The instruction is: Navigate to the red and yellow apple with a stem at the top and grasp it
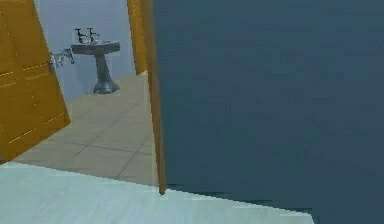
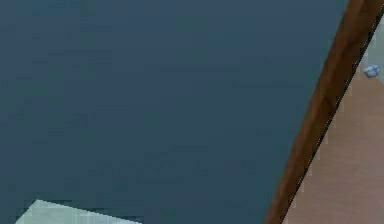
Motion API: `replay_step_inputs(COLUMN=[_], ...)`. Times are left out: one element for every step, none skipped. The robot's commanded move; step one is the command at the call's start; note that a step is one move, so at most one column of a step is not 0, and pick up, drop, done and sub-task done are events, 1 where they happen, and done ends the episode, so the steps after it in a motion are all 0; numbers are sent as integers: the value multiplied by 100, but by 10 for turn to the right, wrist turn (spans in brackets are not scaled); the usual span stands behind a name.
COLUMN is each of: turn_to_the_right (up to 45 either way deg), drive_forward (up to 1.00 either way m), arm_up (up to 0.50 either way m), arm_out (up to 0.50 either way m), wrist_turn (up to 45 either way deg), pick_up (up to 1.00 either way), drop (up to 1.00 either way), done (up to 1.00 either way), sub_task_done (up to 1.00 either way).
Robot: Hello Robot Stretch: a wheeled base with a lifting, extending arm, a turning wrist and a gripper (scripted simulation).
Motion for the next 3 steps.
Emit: replay_step_inputs(turn_to_the_right=[-180, 0, -300], drive_forward=[0, 50, 0], arm_up=[0, 0, 0], arm_out=[0, 0, 0], wrist_turn=[0, 0, 0], pick_up=[0, 0, 0], drop=[0, 0, 0], done=[0, 0, 0], sub_task_done=[0, 0, 0])
